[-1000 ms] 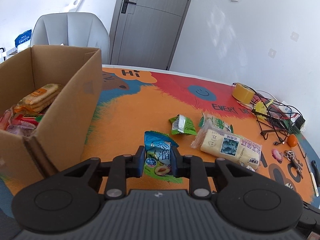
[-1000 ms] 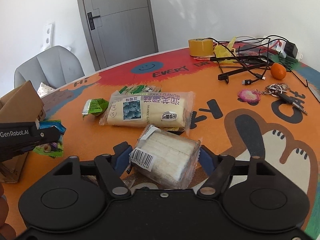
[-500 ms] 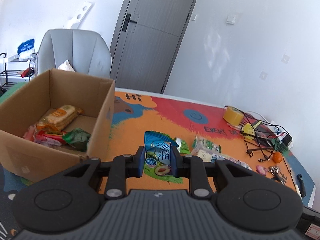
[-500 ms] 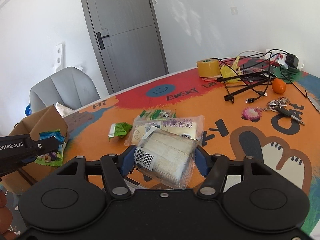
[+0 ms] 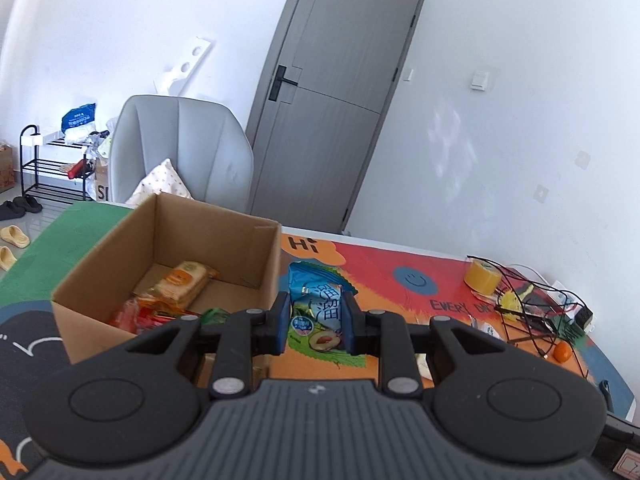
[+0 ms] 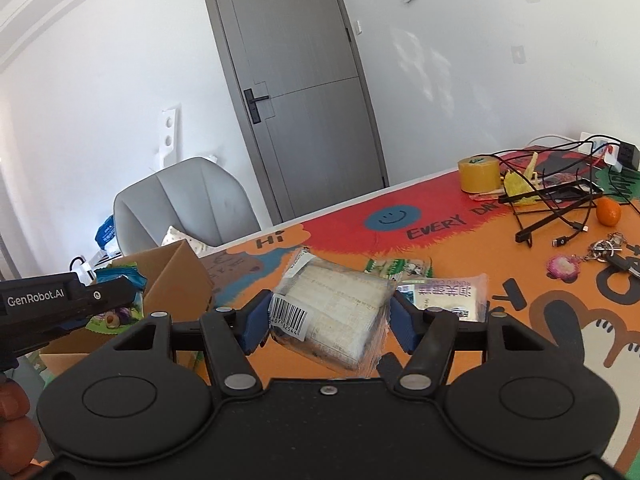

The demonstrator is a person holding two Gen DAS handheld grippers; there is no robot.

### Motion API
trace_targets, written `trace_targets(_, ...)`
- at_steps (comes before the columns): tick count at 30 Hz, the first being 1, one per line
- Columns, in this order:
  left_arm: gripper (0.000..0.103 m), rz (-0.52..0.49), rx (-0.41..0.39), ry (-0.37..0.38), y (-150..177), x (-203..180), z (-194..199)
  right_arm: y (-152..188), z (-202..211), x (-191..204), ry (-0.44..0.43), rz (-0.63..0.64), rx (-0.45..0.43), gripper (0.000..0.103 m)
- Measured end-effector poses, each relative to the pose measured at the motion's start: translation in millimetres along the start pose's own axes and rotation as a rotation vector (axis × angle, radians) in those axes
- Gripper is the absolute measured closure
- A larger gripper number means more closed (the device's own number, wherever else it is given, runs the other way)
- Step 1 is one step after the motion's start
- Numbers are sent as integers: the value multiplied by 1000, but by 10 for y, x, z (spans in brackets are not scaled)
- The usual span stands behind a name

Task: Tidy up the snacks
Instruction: 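Carry the blue bag with the left tool while the right tool carries the bread pack to the box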

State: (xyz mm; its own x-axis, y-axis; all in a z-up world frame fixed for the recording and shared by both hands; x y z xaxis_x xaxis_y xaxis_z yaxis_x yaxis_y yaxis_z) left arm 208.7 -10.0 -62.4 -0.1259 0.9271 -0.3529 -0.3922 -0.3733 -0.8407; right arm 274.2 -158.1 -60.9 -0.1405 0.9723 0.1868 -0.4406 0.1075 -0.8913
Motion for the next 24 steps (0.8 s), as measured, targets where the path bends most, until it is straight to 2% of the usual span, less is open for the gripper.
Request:
trace_targets(14,78,44,-46,-78,-292,469,52,-148,-155,534,-113,41,-20,41)
trace_targets(24,78,82,-33,-137,-380,738,-124,-216,-337,817,-166,71,-15,41)
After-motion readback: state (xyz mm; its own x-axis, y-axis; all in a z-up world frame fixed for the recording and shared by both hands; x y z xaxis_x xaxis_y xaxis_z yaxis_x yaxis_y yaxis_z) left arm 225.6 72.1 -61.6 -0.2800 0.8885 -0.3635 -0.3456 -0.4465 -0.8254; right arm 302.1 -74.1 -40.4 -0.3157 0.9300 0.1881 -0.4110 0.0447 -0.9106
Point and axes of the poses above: each gripper's, at about its wrist camera, not at the fingertips, and z roughly against the way its jaws point, x to its left, y to its underside, the point moved 10 cm from there along -z, roughly the way its jaws point, and after that the axes turned 5 degrees about z, right-handed, at the moved point
